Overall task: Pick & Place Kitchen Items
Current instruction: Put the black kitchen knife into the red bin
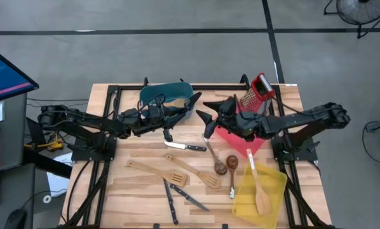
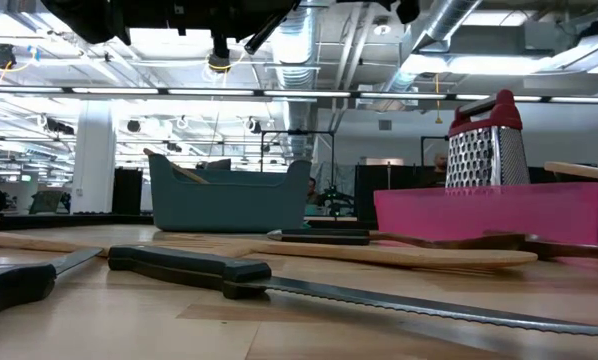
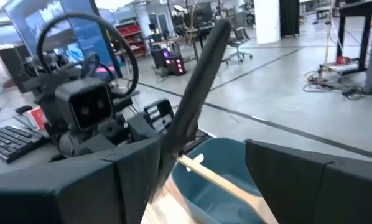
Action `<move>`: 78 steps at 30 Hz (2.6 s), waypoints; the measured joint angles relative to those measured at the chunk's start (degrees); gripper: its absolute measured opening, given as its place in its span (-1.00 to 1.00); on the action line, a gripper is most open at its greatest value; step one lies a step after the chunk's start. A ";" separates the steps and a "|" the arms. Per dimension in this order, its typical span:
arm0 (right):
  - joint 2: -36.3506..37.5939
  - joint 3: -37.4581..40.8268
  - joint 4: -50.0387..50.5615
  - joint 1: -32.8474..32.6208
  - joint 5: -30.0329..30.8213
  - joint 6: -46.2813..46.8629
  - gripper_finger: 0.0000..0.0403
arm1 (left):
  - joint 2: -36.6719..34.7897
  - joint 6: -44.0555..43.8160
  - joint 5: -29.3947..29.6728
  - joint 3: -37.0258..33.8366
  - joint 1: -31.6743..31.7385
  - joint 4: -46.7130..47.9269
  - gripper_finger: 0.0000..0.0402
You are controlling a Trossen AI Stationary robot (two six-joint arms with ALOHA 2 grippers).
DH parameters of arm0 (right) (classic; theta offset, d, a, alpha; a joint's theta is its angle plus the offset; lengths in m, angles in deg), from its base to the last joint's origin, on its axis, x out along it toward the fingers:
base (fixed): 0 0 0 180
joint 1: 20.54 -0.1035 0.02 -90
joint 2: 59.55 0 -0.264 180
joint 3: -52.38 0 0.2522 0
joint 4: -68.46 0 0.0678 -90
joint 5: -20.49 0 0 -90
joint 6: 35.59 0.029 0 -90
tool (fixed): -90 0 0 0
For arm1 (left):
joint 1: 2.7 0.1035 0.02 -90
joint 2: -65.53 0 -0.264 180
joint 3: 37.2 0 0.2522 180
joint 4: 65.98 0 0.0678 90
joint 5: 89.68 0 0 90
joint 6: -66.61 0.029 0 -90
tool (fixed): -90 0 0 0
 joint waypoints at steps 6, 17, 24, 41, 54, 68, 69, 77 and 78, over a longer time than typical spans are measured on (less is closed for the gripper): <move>0.00 0.00 -2.31 2.70 -1.77 -0.38 0.22 | 0.00 -0.02 0.00 0.00 0.00 0.03 -0.67; 0.00 0.00 -4.48 5.23 -6.68 -0.38 0.22 | 1.11 0.00 0.28 0.02 0.00 -0.39 -0.67; 0.00 0.00 -5.12 5.58 -6.37 -1.65 0.22 | 3.30 -0.16 1.53 -0.04 0.00 -0.17 -0.67; -8.21 0.02 -10.86 6.32 -6.18 -1.62 0.22 | 3.39 -0.17 1.72 -0.02 0.00 -2.27 -0.67; -8.09 -0.04 -11.41 6.60 -3.19 -2.44 -0.21 | 3.37 0.17 1.81 -0.02 0.02 -1.94 -0.67; -8.31 -0.04 -10.93 6.60 -5.12 -2.95 -0.88 | 3.26 -0.20 1.41 0.02 0.00 -1.62 -0.67; -8.09 -0.03 -10.67 6.58 -4.50 -3.57 -0.90 | 3.26 -0.20 1.49 0.02 0.00 -0.89 -0.67; 3.09 -0.04 7.05 5.04 3.87 -8.31 -0.91 | 2.75 -0.97 1.71 0.00 -1.19 3.16 -0.46; 5.31 -0.04 11.96 4.88 4.50 -6.90 -0.91 | 2.68 -1.68 1.70 0.00 -1.45 2.90 -0.43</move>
